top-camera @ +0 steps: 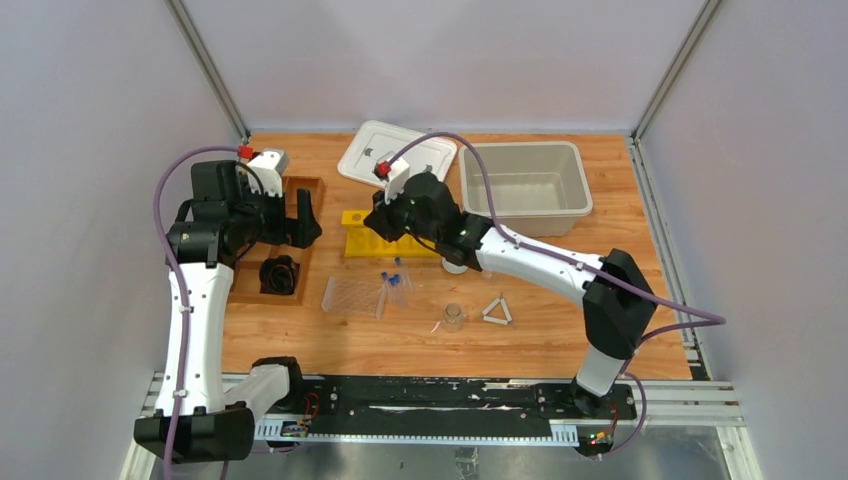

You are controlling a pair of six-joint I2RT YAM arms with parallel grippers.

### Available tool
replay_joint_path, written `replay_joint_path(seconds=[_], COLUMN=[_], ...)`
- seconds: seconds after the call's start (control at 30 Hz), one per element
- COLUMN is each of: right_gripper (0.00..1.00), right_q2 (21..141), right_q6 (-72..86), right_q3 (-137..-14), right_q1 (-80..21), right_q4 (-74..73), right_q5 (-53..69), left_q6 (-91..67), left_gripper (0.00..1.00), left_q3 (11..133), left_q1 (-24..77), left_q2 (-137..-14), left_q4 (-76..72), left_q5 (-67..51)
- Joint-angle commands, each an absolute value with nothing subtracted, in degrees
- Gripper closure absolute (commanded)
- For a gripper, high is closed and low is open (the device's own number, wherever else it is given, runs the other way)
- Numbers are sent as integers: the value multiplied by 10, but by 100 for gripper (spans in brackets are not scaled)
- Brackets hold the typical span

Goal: Organize the chemistry lab equipment

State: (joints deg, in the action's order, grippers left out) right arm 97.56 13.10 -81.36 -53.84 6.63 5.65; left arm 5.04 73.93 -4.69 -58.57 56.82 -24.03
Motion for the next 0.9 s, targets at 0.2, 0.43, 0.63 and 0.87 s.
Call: replay_joint_path(seconds=[0.2, 0.43, 0.63, 0.87], right_gripper=[100, 100, 100, 100], right_q2=[1048, 1085, 1109, 1124], right_q6=[39, 7, 3, 8], right_q3=[-781, -763, -758, -751], right_q1=[-532, -532, -532, -532], right_q4=[247, 318, 337, 336], right_q5=[17, -38, -53, -29], left_q6=[67, 79, 74, 69], left_gripper=[0, 0, 0, 0], left_q3=[749, 750, 740, 739], left_q1=[-51, -54, -58, -58], left_q2=[-633, -643, -642, -657], left_q4=[562, 562, 539, 539], left_q5=[-182, -188, -190, -205])
